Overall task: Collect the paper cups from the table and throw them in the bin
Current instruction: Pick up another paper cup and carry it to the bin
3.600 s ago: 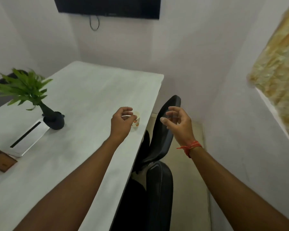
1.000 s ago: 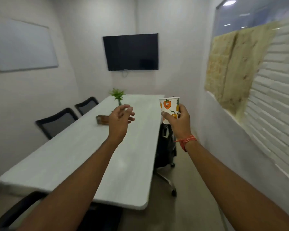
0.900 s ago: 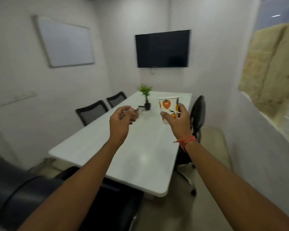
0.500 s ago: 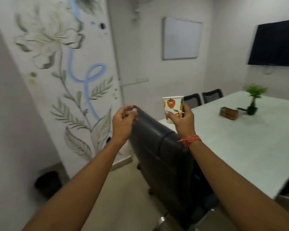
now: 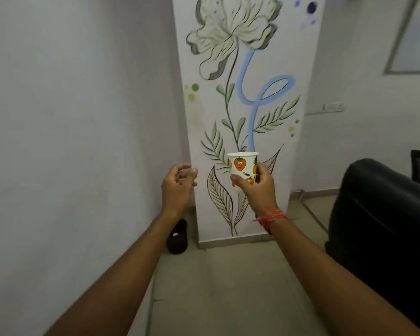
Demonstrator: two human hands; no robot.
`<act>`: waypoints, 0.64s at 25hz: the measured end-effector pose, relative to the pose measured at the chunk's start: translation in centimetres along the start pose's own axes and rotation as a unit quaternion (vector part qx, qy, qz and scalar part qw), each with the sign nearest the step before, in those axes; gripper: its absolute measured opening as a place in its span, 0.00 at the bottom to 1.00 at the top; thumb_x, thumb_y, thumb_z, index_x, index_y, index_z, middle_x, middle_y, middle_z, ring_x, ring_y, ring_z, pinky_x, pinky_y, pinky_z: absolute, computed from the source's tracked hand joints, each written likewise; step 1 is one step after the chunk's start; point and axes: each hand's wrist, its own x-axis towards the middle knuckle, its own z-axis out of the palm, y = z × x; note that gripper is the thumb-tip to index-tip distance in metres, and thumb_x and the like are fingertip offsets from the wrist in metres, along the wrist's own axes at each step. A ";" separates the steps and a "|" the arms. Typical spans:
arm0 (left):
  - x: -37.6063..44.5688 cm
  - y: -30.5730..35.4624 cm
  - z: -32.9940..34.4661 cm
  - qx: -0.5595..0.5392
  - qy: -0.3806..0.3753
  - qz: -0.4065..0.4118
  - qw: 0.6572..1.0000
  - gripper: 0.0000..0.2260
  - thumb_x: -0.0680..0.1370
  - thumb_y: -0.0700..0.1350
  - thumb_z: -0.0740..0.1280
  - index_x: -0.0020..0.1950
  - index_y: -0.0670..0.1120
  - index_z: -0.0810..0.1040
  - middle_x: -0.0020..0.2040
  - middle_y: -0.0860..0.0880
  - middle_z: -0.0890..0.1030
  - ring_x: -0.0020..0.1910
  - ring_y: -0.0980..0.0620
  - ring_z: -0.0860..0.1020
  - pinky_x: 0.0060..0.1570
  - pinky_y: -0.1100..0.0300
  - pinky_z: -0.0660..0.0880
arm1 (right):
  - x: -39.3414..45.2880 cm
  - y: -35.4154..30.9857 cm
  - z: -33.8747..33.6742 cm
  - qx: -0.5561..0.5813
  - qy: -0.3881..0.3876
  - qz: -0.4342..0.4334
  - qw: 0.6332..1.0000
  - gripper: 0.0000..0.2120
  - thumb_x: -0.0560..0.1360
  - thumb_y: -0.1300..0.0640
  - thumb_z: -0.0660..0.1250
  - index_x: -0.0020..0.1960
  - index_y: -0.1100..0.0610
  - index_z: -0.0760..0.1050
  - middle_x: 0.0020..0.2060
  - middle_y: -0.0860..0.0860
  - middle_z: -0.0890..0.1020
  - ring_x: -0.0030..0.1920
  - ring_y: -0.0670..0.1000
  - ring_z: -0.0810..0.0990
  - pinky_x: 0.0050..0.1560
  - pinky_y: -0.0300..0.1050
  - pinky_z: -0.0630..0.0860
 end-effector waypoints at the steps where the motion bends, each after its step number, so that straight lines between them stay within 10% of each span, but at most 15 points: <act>1: 2.0 -2.4 -1.2 0.005 0.010 -0.012 1.000 0.12 0.78 0.50 0.67 0.59 0.48 0.77 0.50 0.46 0.83 0.43 0.52 0.83 0.45 0.58 0.81 | 1.8 2.0 2.5 -0.007 -0.013 0.013 1.000 0.21 0.71 0.60 0.75 0.61 0.58 0.74 0.48 0.48 0.81 0.45 0.43 0.81 0.40 0.32 0.79; 16: 26.9 -32.5 -7.0 0.051 0.134 -0.238 0.961 0.12 0.77 0.42 0.68 0.61 0.46 0.77 0.51 0.45 0.83 0.44 0.51 0.83 0.42 0.65 0.79 | 27.2 32.1 27.4 -0.097 -0.156 0.184 0.966 0.27 0.71 0.58 0.76 0.67 0.58 0.71 0.59 0.53 0.80 0.53 0.49 0.80 0.39 0.30 0.76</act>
